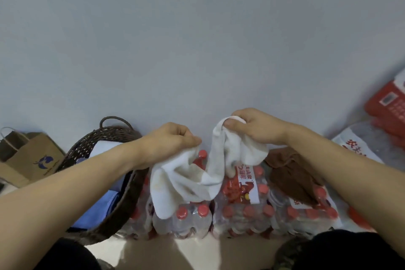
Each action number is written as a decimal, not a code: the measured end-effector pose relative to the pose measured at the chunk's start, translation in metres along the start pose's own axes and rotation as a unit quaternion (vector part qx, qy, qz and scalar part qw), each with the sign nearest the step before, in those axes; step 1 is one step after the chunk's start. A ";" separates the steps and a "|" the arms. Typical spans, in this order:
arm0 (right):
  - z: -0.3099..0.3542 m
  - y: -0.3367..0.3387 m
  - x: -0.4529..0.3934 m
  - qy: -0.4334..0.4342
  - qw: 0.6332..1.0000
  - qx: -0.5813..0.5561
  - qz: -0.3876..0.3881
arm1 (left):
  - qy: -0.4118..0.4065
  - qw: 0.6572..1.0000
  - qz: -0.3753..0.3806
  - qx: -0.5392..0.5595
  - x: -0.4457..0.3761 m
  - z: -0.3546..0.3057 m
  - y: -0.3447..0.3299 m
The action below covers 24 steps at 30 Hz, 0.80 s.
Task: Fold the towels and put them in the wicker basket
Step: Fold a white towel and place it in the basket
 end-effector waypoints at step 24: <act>-0.037 0.029 0.030 -0.055 0.922 -0.343 0.170 | -0.170 0.957 -0.227 0.060 -0.006 -0.040 -0.020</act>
Point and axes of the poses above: each hand's wrist, its own x-axis away from the middle knuckle, its own y-axis out of the back of the hand, z = x × y, the point moved 2 cm from there along -x, towards the middle knuckle
